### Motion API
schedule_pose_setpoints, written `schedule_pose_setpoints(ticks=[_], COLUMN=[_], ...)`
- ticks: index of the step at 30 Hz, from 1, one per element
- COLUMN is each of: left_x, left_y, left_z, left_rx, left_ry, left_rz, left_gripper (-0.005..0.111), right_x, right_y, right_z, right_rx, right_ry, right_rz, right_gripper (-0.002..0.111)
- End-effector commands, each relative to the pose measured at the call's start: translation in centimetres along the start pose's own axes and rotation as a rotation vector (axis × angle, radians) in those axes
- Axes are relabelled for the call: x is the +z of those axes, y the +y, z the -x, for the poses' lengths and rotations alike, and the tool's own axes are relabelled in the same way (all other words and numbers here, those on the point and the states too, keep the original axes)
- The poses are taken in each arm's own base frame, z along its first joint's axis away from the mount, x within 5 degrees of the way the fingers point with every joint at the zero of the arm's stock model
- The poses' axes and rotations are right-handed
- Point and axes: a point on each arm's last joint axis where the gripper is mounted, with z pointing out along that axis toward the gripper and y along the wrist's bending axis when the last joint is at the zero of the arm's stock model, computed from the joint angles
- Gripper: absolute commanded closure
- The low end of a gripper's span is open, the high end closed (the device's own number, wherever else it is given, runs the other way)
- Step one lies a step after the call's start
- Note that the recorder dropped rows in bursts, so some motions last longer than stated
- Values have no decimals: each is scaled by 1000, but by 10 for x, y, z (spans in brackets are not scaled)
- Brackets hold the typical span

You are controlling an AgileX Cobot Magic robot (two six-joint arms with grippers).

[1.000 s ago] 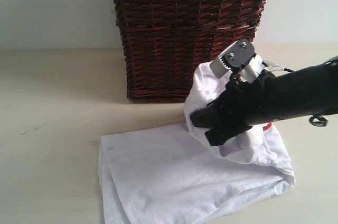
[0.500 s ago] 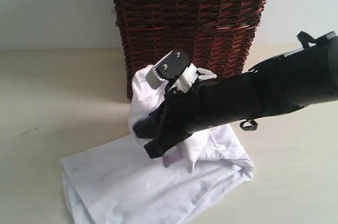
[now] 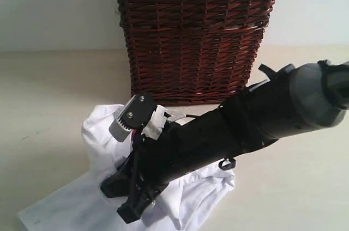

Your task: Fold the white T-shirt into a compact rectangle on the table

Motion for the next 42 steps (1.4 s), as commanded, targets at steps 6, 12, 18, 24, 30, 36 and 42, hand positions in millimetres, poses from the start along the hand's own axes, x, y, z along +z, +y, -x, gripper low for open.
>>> schedule_pose_setpoints(ticks=[6, 12, 18, 24, 30, 36, 42], left_x=[0, 0, 0, 0, 0, 0, 0], left_y=[0, 0, 0, 0, 0, 0, 0], left_z=[0, 0, 0, 0, 0, 0, 0], left_rx=[-1, -1, -1, -1, -1, -1, -1], left_ry=[-4, -4, -4, -4, -4, -4, -4], left_rz=[0, 0, 0, 0, 0, 0, 0], left_gripper=[107, 107, 107, 107, 107, 107, 107], right_x=[8, 18, 17, -17, -8, -13, -32], right_y=[11, 25, 34, 14, -62, -71, -85], right_z=[-1, -4, 7, 38, -17, -23, -22], right_rx=[-36, -59, -27, -211, -117, -97, 104], right_ry=[-17, 9, -57, -71, 225, 236, 176], right_rz=[125, 174, 183, -187, -567, -583, -691], right_gripper=[88, 62, 45, 56, 108, 108, 108])
